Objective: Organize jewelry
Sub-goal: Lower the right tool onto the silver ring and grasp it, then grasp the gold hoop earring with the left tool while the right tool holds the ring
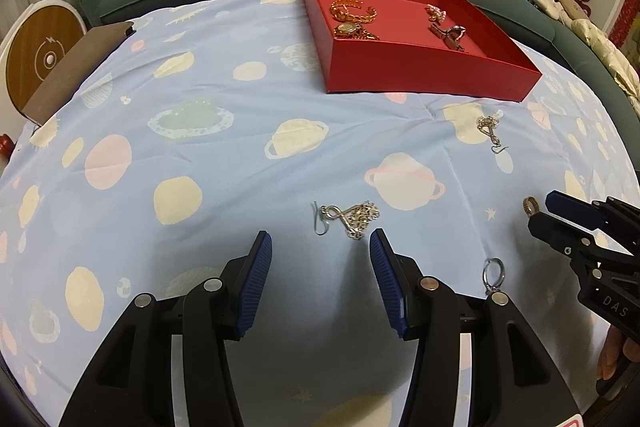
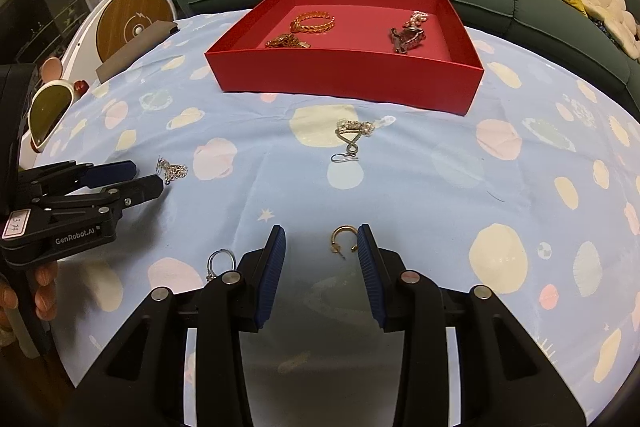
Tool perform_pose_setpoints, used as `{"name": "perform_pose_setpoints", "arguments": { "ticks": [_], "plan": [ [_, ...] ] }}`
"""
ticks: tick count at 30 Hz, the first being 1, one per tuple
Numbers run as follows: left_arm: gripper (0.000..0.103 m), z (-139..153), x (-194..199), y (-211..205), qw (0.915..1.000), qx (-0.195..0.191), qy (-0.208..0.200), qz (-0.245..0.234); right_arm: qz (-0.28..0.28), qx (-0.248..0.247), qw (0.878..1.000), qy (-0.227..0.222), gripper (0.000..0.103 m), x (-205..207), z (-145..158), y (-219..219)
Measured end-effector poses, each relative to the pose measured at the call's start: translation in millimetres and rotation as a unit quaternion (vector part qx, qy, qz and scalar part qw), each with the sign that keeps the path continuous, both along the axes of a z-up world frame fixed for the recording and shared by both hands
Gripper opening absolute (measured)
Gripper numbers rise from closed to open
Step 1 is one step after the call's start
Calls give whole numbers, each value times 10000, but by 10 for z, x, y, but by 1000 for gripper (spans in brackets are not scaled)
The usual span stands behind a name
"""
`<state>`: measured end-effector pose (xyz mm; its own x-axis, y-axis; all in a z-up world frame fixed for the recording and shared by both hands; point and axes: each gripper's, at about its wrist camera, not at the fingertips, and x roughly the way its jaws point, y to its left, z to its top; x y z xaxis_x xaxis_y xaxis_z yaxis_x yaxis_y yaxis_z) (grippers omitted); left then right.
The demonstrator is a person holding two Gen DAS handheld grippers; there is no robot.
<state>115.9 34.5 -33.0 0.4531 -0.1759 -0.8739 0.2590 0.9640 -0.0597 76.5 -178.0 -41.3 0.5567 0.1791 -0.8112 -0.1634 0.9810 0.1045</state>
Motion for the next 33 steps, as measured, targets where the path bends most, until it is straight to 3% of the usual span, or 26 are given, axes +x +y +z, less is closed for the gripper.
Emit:
{"name": "perform_pose_setpoints", "arguments": {
  "ticks": [7,18,21,24,33],
  "plan": [
    [49,-30,37,211,9997,20,2,224,122,82,9999,83,36,-57,-34,56],
    [49,36,33,247,9996,-80,-50,267,809,83,9965,183,36,-194,-120,495],
    [49,47,29,238,9996,-115,-32,249,838,-61,9964,117,34,-189,-155,534],
    [49,79,23,221,9995,-192,-36,230,842,-281,9960,32,20,-180,-158,567],
    [49,215,-15,-138,9988,-473,-45,-97,447,-112,9988,-176,19,-172,38,271]
  ]
}}
